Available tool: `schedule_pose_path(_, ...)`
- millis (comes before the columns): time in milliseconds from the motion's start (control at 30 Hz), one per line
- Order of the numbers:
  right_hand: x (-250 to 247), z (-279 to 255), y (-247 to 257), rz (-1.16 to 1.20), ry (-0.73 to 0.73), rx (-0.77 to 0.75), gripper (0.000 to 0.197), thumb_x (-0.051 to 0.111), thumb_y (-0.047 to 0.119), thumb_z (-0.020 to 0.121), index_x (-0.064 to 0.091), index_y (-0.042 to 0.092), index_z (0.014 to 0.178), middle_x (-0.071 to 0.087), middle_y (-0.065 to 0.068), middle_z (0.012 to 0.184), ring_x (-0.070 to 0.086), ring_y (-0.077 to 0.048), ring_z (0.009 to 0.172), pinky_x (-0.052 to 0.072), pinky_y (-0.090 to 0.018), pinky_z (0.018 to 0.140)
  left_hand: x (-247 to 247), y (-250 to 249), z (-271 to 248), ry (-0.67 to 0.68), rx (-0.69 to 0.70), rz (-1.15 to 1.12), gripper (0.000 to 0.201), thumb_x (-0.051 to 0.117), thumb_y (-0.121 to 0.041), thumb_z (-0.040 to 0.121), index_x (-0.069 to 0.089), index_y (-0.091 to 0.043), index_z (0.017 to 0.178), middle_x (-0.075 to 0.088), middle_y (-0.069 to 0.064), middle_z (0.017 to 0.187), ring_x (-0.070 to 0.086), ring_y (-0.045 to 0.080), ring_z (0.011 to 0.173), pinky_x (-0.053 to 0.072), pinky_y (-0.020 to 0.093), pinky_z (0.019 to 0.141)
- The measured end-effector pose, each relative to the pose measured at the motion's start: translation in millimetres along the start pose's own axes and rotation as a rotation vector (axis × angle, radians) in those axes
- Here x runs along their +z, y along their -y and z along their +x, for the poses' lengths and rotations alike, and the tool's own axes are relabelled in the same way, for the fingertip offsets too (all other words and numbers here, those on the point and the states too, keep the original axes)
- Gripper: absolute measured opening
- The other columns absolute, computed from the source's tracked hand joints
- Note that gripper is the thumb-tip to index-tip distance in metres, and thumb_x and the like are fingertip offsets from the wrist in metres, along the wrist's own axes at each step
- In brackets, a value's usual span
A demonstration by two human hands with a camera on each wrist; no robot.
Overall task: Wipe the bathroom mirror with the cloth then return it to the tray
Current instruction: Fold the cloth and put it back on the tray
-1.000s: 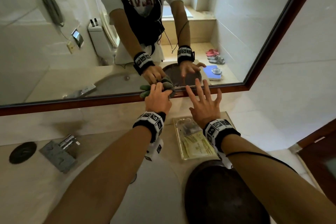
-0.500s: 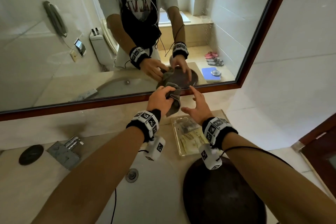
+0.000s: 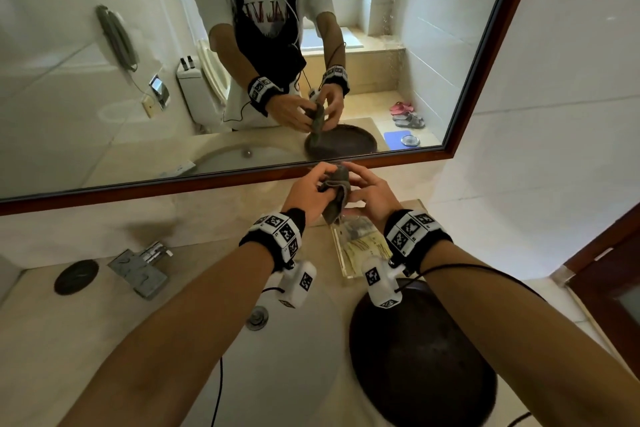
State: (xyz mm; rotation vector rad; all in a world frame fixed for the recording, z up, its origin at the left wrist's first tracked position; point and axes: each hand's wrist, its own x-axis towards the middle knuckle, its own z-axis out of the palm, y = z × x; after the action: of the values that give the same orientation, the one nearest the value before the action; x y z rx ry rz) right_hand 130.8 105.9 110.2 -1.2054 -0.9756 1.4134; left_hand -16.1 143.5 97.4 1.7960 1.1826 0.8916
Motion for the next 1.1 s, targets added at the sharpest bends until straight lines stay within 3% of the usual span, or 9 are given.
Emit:
schedule_pose_path(167, 5.6, -14.6, 1.5, -0.059, -0.02, 0.016, 0.051, 0.053, -0.015, 0.081, 0.061, 0.013, 0.123, 0.069, -0.009, 0.096, 0.07, -0.025, 0.08, 0.059, -0.037, 0.064, -6.3, 1.0, -14.8, -0.008, 0.02, -0.009, 0.03, 0.063, -0.008, 0.085, 0.059, -0.034, 0.098, 0.069, 0.001, 0.093, 0.065, 0.019, 0.086, 0.054, 0.034, 0.078)
schedule_pose_path(300, 5.4, -24.9, 1.7, -0.14, -0.03, 0.032, 0.042, 0.057, -0.009, 0.084, 0.063, 0.013, 0.119, 0.07, -0.01, 0.091, 0.069, -0.025, 0.073, 0.057, -0.034, 0.061, -12.3, 2.6, -25.1, -0.039, -0.005, 0.04, 0.029, 0.068, -0.018, 0.082, 0.056, -0.039, 0.098, 0.066, 0.0, 0.084, 0.063, 0.019, 0.073, 0.053, 0.031, 0.063)
schedule_pose_path(400, 1.0, -29.7, -1.3, -0.209, -0.08, 0.053, 0.041, 0.055, -0.01, 0.085, 0.061, 0.01, 0.121, 0.065, -0.01, 0.088, 0.065, -0.025, 0.07, 0.056, -0.033, 0.058, -13.8, 5.7, -31.9, -0.033, -0.02, 0.084, 0.036, 0.073, -0.031, 0.079, 0.055, -0.041, 0.108, 0.065, -0.005, 0.088, 0.064, 0.013, 0.078, 0.056, 0.034, 0.07)
schedule_pose_path(467, -4.7, -34.7, -4.5, -0.276, -0.118, 0.071, 0.039, 0.056, -0.008, 0.086, 0.06, 0.011, 0.119, 0.063, -0.007, 0.085, 0.064, -0.023, 0.069, 0.055, -0.033, 0.057, -11.6, 6.9, -37.8, -0.015, -0.028, 0.12, 0.045, 0.074, -0.04, 0.077, 0.051, -0.044, 0.116, 0.063, -0.008, 0.099, 0.062, 0.01, 0.088, 0.055, 0.033, 0.077)
schedule_pose_path(667, -29.4, -53.0, -25.2, -0.425, -0.196, 0.17, 0.03, 0.058, -0.007, 0.084, 0.062, 0.02, 0.097, 0.061, -0.004, 0.083, 0.063, -0.024, 0.073, 0.056, -0.036, 0.058, 0.4, 11.9, -59.9, 0.034, -0.033, 0.159, 0.069, 0.068, -0.07, 0.065, 0.045, -0.048, 0.126, 0.054, -0.007, 0.126, 0.053, 0.013, 0.111, 0.047, 0.036, 0.093)
schedule_pose_path(733, -35.8, -59.6, -35.4, -0.479, -0.221, 0.199, 0.032, 0.059, -0.006, 0.084, 0.061, 0.026, 0.09, 0.063, -0.006, 0.086, 0.065, -0.028, 0.078, 0.056, -0.037, 0.059, 5.3, 15.2, -68.1, 0.05, -0.04, 0.175, 0.068, 0.068, -0.067, 0.069, 0.044, -0.046, 0.129, 0.052, -0.005, 0.131, 0.05, 0.013, 0.115, 0.045, 0.038, 0.096)
schedule_pose_path(833, -40.6, -67.8, -48.3, -0.497, -0.254, 0.252, 0.031, 0.061, -0.005, 0.084, 0.062, 0.023, 0.096, 0.065, -0.011, 0.092, 0.065, -0.03, 0.08, 0.056, -0.035, 0.058, 11.6, 22.2, -77.4, 0.059, -0.039, 0.208, 0.061, 0.07, -0.056, 0.075, 0.044, -0.045, 0.129, 0.05, -0.003, 0.134, 0.048, 0.014, 0.119, 0.045, 0.042, 0.099)
schedule_pose_path(1000, -45.0, -82.6, -71.1, -0.58, -0.315, 0.378, 0.027, 0.063, 0.001, 0.083, 0.064, 0.019, 0.103, 0.063, -0.008, 0.084, 0.061, -0.023, 0.071, 0.051, -0.027, 0.047, 17.4, 36.6, -90.8, 0.099, -0.075, 0.243, 0.058, 0.068, -0.059, 0.076, 0.043, -0.047, 0.127, 0.05, -0.002, 0.134, 0.048, 0.019, 0.119, 0.044, 0.042, 0.098)
schedule_pose_path(1100, -47.8, -91.3, -82.2, -0.62, -0.329, 0.439, 0.028, 0.063, 0.001, 0.082, 0.066, 0.014, 0.106, 0.062, -0.009, 0.081, 0.062, -0.026, 0.07, 0.052, -0.027, 0.045, 19.5, 42.7, -97.3, 0.109, -0.088, 0.231, 0.057, 0.065, -0.062, 0.077, 0.042, -0.051, 0.127, 0.049, -0.003, 0.134, 0.048, 0.019, 0.118, 0.043, 0.041, 0.097)
